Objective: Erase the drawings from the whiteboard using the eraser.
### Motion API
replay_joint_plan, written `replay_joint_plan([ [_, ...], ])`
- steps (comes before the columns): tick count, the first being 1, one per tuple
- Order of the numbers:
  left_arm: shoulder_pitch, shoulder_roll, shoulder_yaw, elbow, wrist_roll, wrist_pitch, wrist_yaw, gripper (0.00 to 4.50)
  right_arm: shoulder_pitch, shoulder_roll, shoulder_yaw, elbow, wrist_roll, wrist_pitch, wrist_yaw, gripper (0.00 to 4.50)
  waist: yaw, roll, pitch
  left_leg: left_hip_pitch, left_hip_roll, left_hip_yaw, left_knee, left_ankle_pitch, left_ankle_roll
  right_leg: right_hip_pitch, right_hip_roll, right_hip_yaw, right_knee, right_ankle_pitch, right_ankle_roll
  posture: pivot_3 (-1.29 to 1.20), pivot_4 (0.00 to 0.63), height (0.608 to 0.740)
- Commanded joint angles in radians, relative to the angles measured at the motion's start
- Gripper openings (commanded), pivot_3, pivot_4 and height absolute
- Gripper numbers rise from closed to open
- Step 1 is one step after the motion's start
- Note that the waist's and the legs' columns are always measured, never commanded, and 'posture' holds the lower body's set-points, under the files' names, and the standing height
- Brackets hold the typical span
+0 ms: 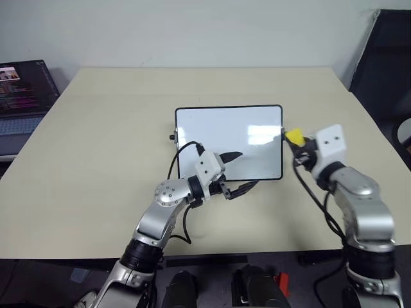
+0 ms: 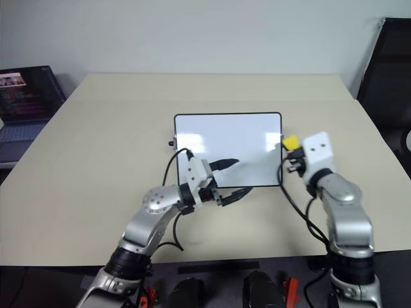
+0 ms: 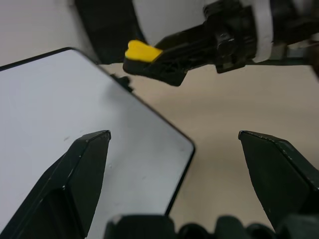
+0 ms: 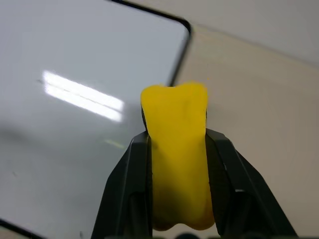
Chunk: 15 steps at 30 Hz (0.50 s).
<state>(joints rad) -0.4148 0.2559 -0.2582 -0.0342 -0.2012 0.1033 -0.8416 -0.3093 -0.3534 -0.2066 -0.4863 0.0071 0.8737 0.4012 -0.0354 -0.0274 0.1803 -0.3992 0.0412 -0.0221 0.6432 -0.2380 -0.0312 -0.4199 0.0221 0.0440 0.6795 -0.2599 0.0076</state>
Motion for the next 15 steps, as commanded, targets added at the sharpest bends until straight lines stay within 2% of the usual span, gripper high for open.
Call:
replay_joint_plan([
  [1,-0.046,0.022,-0.013,0.046,-0.015,-0.035,-0.085,4.50,0.022,-0.026,-0.117,-0.122,0.045,0.174,-0.022,1.09,-0.001,0.000,0.000,0.001,0.000,0.000,0.000,0.000,0.000,0.000,0.000,0.000,0.000,0.000,0.000,0.00,0.150,0.740],
  [3,-0.068,0.033,-0.017,0.085,-0.012,-0.055,-0.126,4.50,0.053,-0.042,-0.154,-0.141,0.064,0.259,-0.018,1.09,-0.001,0.000,0.000,0.001,0.000,0.000,0.000,0.000,0.000,0.000,0.000,0.000,0.000,0.000,0.000,0.00,0.150,0.740],
  [6,-0.099,0.040,-0.024,0.151,0.000,-0.094,-0.177,4.50,0.111,-0.084,-0.155,-0.129,0.082,0.290,-0.003,1.09,0.002,0.000,0.000,0.000,0.000,0.000,0.000,0.000,0.000,0.000,0.000,-0.001,-0.001,0.000,0.000,0.00,0.150,0.740],
  [12,-0.140,0.035,-0.040,0.251,0.041,-0.175,-0.216,4.50,0.174,-0.110,-0.114,-0.044,0.100,0.214,-0.001,1.09,0.002,0.000,0.000,0.000,0.000,0.001,0.000,0.000,0.000,0.000,0.000,0.000,-0.001,0.000,0.000,0.00,0.150,0.740],
  [15,-0.146,0.026,-0.043,0.259,0.047,-0.183,-0.216,4.50,0.150,-0.103,-0.116,0.011,0.123,0.182,-0.002,1.09,0.001,0.000,0.000,-0.001,-0.001,0.001,0.000,0.000,0.000,0.000,0.000,0.000,-0.001,0.000,0.000,0.00,0.150,0.740],
])
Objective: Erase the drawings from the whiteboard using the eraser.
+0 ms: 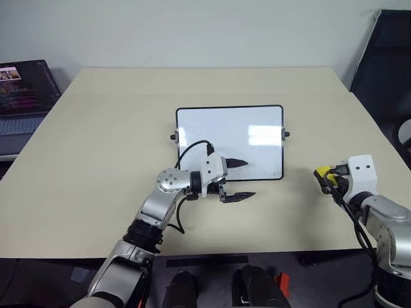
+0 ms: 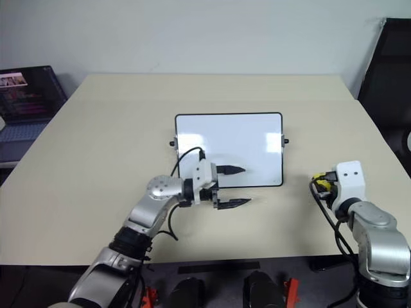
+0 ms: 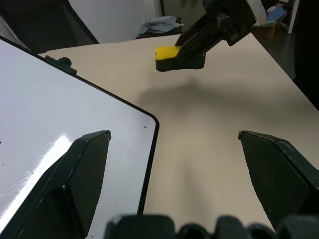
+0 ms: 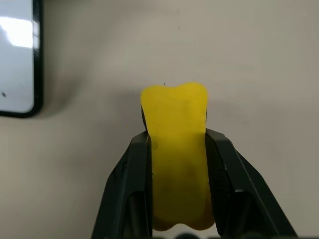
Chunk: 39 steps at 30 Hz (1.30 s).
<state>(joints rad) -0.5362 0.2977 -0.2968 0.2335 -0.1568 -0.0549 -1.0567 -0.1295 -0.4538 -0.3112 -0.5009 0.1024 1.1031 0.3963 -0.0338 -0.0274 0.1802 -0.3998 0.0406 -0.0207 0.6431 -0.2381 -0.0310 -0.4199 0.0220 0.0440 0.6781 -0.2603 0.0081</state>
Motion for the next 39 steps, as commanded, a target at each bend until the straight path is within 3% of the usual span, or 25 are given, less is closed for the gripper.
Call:
replay_joint_plan([
  [1,-0.024,-0.018,-0.002,-0.008,0.007,-0.025,0.007,4.50,-0.051,0.011,-0.025,0.050,0.041,-0.044,-0.004,1.09,-0.002,0.000,0.000,0.000,0.000,0.000,0.000,0.000,0.000,0.000,0.000,0.000,0.000,0.000,0.000,0.00,0.150,0.740],
  [22,-0.006,-0.002,0.009,-0.043,0.021,-0.005,0.039,4.50,-0.114,-0.017,-0.037,0.238,0.092,-0.095,-0.053,1.09,0.001,0.000,0.000,0.000,0.000,0.000,0.000,0.000,0.000,0.000,0.000,0.000,0.001,0.000,0.001,0.00,0.150,0.740],
  [23,-0.006,-0.002,0.008,-0.043,0.021,-0.005,0.041,4.50,-0.117,-0.013,-0.041,0.240,0.095,-0.094,-0.059,1.79,0.001,0.000,0.000,0.000,0.000,0.000,0.000,0.000,0.000,0.000,0.000,0.000,0.001,0.000,0.001,0.00,0.150,0.740],
  [25,-0.005,-0.002,0.007,-0.047,0.020,-0.002,0.043,4.50,-0.119,-0.013,-0.042,0.243,0.096,-0.095,-0.066,2.30,0.001,0.000,0.000,0.000,0.000,0.000,0.000,0.000,0.000,0.000,0.000,0.000,0.001,0.000,0.001,0.00,0.150,0.740],
  [31,-0.004,0.002,0.006,-0.048,0.022,-0.004,0.047,4.50,-0.118,-0.027,-0.037,0.244,0.103,-0.099,-0.070,4.42,0.001,0.000,0.000,0.000,0.000,0.000,0.000,0.000,0.000,0.000,0.000,0.000,0.001,0.000,0.001,0.00,0.150,0.740],
  [39,0.031,0.030,0.018,-0.072,0.037,-0.001,0.080,4.50,-0.095,-0.024,-0.053,0.210,0.124,-0.111,-0.077,4.47,0.000,0.000,0.000,0.000,0.000,0.000,0.000,0.000,0.000,0.000,0.000,0.000,0.001,0.000,0.001,0.00,0.150,0.740],
])
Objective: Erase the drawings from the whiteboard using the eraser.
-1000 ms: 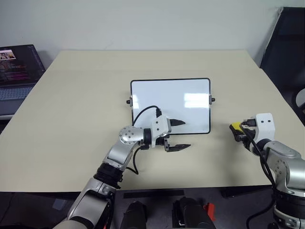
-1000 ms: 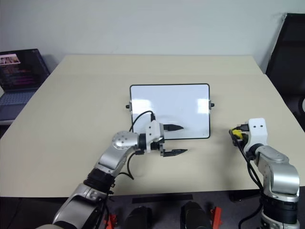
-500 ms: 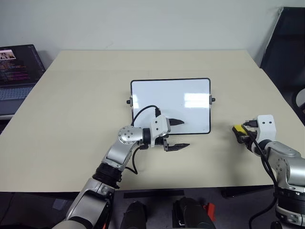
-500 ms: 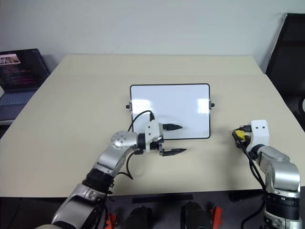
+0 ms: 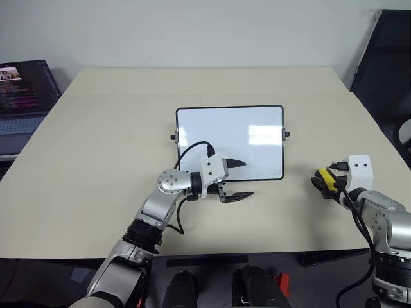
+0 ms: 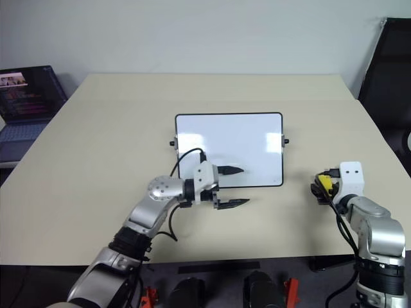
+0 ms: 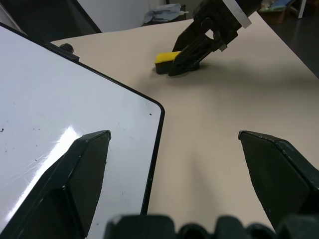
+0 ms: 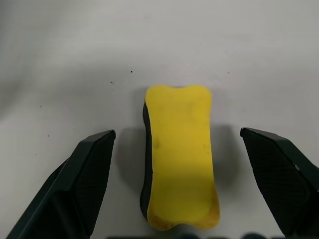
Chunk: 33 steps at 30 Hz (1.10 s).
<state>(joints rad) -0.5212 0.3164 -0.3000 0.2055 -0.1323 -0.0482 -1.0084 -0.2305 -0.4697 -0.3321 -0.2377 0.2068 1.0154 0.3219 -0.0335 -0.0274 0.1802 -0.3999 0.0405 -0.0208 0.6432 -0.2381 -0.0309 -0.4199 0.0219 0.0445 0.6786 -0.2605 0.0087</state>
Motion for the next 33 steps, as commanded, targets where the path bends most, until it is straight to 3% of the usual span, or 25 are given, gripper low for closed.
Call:
replay_joint_plan([
  [1,0.026,0.016,0.022,-0.049,0.024,-0.012,0.046,4.50,0.018,0.001,-0.041,-0.067,0.030,-0.030,-0.003,4.47,0.000,0.000,0.000,0.000,0.000,0.000,0.000,0.000,0.000,0.000,0.000,0.000,0.000,0.000,0.000,0.00,0.150,0.740],
  [8,0.148,0.025,0.056,-0.172,0.034,0.055,0.166,4.50,0.096,0.052,-0.126,-0.212,0.081,-0.047,-0.040,4.47,0.001,0.000,0.000,0.000,0.000,0.000,0.000,0.000,0.000,0.000,0.000,0.001,0.000,0.000,0.000,0.00,0.150,0.740],
  [14,0.332,-0.044,0.158,-0.346,0.063,0.167,0.442,4.50,0.210,0.161,-0.228,-0.398,0.124,-0.090,-0.105,4.47,0.001,0.001,-0.001,0.000,0.002,-0.002,0.000,0.000,0.000,0.000,0.000,0.002,0.000,0.000,0.000,0.00,0.150,0.740],
  [19,0.441,-0.130,0.230,-0.450,0.119,0.196,0.676,4.50,0.411,0.232,-0.186,-0.477,0.074,-0.325,-0.090,4.47,0.002,0.001,-0.001,0.000,0.002,-0.002,0.000,0.000,0.000,0.000,0.000,0.001,0.000,-0.001,-0.001,0.00,0.150,0.740],
  [25,0.536,-0.191,0.310,-0.456,0.169,0.105,0.857,4.50,0.573,0.377,-0.149,-0.448,0.068,-0.599,-0.100,4.47,0.000,0.002,-0.002,0.003,0.002,-0.001,0.001,0.000,0.000,0.003,-0.001,0.002,0.000,-0.001,-0.001,0.00,0.150,0.740],
  [33,0.615,-0.225,0.318,-0.461,0.184,0.091,0.934,4.50,0.637,0.415,-0.094,-0.403,0.081,-0.764,-0.086,4.47,0.002,0.002,-0.001,0.002,0.002,-0.002,0.000,0.000,-0.001,0.001,-0.004,0.001,0.000,-0.004,-0.006,0.00,0.150,0.740],
])
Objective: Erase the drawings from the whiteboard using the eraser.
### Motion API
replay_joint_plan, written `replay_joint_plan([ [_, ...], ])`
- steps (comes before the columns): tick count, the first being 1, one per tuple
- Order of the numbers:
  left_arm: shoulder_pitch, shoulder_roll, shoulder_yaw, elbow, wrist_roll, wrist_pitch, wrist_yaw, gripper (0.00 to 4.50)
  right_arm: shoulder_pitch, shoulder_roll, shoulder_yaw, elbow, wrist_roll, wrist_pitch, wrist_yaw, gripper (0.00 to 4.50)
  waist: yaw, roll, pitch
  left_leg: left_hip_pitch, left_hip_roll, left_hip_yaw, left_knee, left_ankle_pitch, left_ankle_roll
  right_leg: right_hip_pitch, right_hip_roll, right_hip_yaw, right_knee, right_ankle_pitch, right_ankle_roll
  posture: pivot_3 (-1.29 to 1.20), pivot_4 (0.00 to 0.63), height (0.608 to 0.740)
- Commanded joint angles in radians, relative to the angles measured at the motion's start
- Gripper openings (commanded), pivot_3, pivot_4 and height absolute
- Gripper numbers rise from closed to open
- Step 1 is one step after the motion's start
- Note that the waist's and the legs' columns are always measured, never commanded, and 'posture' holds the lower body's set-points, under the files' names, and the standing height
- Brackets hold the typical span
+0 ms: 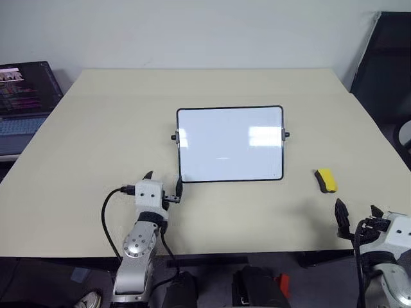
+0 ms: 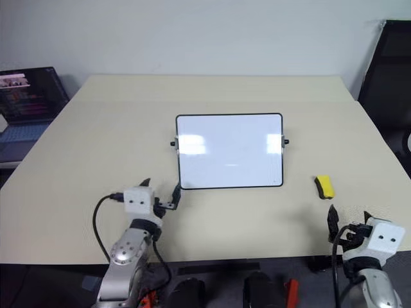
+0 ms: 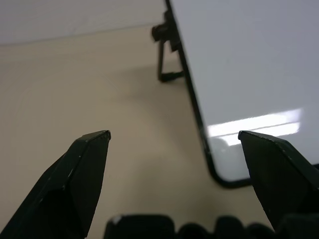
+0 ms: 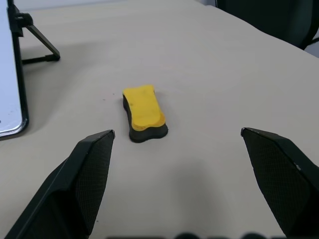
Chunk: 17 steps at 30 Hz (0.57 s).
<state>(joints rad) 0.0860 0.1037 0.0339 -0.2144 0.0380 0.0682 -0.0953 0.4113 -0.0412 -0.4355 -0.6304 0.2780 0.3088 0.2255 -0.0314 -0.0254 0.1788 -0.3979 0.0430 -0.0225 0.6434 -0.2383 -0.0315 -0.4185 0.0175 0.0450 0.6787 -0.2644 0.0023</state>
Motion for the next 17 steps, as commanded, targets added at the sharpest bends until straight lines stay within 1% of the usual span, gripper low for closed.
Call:
replay_joint_plan([
  [1,0.016,-0.020,-0.017,-0.041,0.018,-0.022,0.032,4.50,-0.011,-0.018,0.015,0.000,0.008,-0.064,0.008,4.47,0.000,0.000,0.000,0.000,0.000,0.000,0.000,0.000,0.000,0.000,0.000,0.000,0.000,-0.001,-0.002,0.00,0.150,0.740],
  [6,0.020,-0.033,-0.007,-0.041,0.019,-0.009,0.059,4.50,-0.038,-0.032,0.034,0.027,0.010,-0.080,-0.007,4.47,0.000,0.000,0.000,0.000,-0.002,0.000,0.000,0.000,0.000,0.000,0.000,0.000,0.000,-0.001,-0.001,0.00,0.150,0.740],
  [9,0.017,-0.027,-0.001,-0.042,0.015,-0.017,0.059,4.50,-0.027,-0.044,0.047,0.040,0.000,-0.082,-0.007,4.47,0.000,0.000,0.000,0.000,-0.002,0.000,-0.001,0.000,0.000,0.000,0.000,0.000,0.000,-0.001,-0.001,0.00,0.150,0.740],
  [12,0.024,-0.033,-0.014,-0.063,0.016,-0.011,0.062,4.50,-0.023,-0.048,0.052,0.029,0.013,-0.075,-0.013,4.47,0.000,0.000,0.000,-0.001,-0.002,0.000,-0.001,0.000,0.000,0.000,0.000,0.000,0.000,0.002,0.003,0.00,0.150,0.740],
  [17,0.032,-0.029,-0.039,-0.093,0.020,0.003,0.053,4.50,-0.018,-0.049,0.071,0.029,0.015,-0.065,-0.023,4.47,0.000,0.000,0.000,0.000,-0.002,0.000,0.000,0.000,0.000,0.000,0.000,0.000,0.000,0.001,0.003,0.00,0.150,0.740],
])
